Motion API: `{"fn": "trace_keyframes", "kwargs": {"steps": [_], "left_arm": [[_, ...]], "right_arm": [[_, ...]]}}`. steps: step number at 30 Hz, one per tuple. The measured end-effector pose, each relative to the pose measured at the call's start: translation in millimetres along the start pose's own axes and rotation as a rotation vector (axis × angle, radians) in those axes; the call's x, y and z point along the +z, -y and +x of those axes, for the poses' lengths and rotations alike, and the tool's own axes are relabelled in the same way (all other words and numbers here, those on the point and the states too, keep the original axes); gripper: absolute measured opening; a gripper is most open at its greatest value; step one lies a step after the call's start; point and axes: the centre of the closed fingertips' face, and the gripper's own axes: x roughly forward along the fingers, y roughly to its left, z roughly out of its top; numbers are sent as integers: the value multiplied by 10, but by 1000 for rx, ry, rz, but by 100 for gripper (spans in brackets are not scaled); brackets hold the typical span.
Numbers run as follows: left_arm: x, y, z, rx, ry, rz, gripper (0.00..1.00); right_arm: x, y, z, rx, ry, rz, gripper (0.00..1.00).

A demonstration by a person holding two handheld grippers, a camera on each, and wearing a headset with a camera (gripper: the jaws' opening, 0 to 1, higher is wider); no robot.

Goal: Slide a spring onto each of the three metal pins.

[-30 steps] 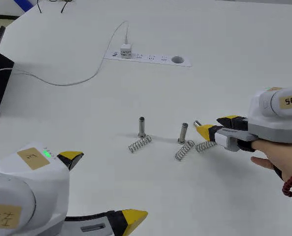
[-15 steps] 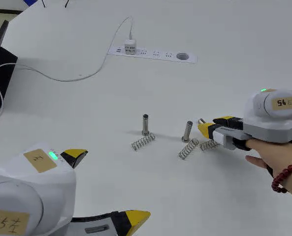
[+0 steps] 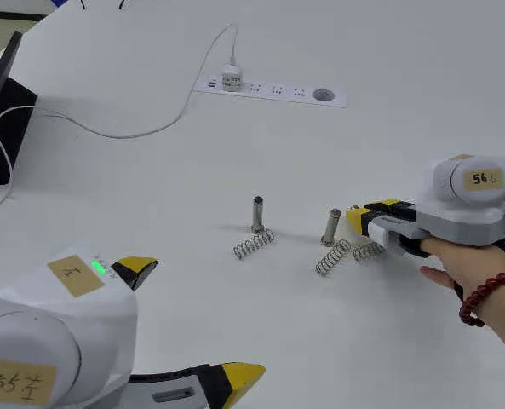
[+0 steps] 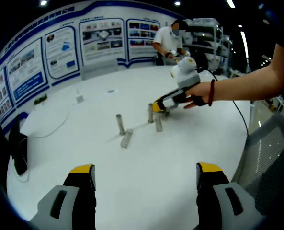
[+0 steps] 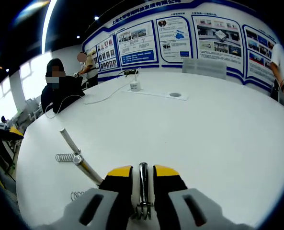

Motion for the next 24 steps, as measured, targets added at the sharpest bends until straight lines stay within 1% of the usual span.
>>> {"fn": "trace_keyframes", "kwargs": {"steps": [6,12,14,15,16,22,24], "left_arm": [[2,-9,0,2,2,-4,88],[2,-17,-4,3,2,-7,88],[0,-17,-5,3,2,-7,88],[-1,-17,-5,3,2,-7,88],[-3,-16,-5,3,1,-7,88],[3,-12,-4,2,2,-7,88],[12,-10,-6,2,5,-7,88]], "right_arm": [[2,-30,44,2,0,-12,15],[10,-28,66,-13,-2,-26,12],[1,-39,63,-17,-11,-44,11],[-11,-23,55,-31,-29,-80,10],[4,-54,61,-21,-23,-83,9],[-2,-38,40,-16,-43,-57,9],[24,-32,16,-13,-34,-55,9]]}}
